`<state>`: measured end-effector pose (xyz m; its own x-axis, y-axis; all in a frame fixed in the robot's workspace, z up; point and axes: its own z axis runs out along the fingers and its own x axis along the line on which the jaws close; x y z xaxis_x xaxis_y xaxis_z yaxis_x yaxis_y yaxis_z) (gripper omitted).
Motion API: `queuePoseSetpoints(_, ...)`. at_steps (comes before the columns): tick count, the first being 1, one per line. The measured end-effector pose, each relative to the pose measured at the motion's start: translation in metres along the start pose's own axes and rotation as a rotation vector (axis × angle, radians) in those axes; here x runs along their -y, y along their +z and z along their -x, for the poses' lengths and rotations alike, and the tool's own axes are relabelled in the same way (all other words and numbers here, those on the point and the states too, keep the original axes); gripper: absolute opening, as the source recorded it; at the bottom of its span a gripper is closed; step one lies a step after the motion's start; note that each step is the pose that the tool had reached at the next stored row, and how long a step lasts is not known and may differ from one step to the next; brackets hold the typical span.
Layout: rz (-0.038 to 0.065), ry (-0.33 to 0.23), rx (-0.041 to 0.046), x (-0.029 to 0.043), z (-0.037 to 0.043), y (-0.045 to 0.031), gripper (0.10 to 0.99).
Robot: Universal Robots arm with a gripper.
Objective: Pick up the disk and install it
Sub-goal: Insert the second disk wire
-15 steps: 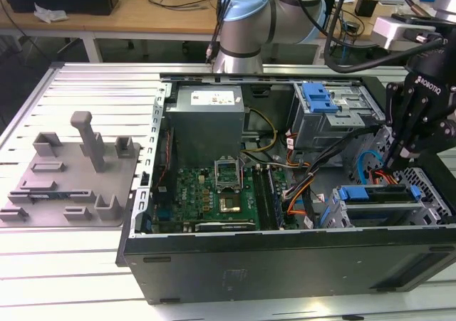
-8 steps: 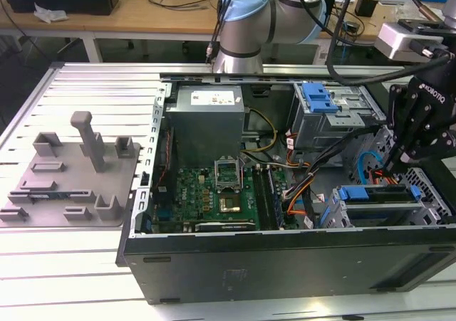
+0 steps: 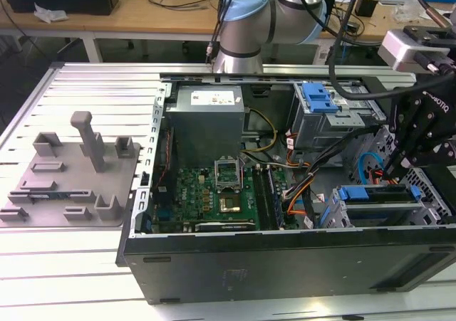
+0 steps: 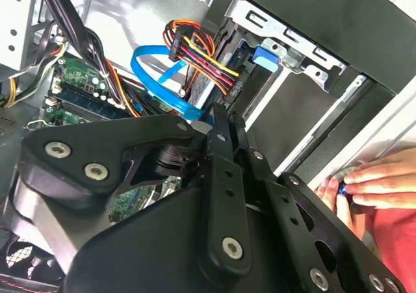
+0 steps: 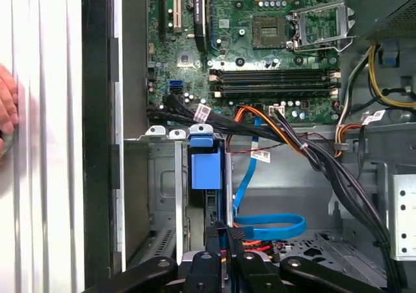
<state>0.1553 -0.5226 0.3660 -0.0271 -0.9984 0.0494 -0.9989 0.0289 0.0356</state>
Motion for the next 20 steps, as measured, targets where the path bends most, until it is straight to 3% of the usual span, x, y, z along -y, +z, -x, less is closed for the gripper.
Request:
queuePoseSetpoints(11,0.0,-0.001,0.0165,0.0001,-0.0051,0.0029,0.161)
queuePoseSetpoints(20,0.0,-0.002,0.0175,0.0003,-0.0061,0.0069,0.161)
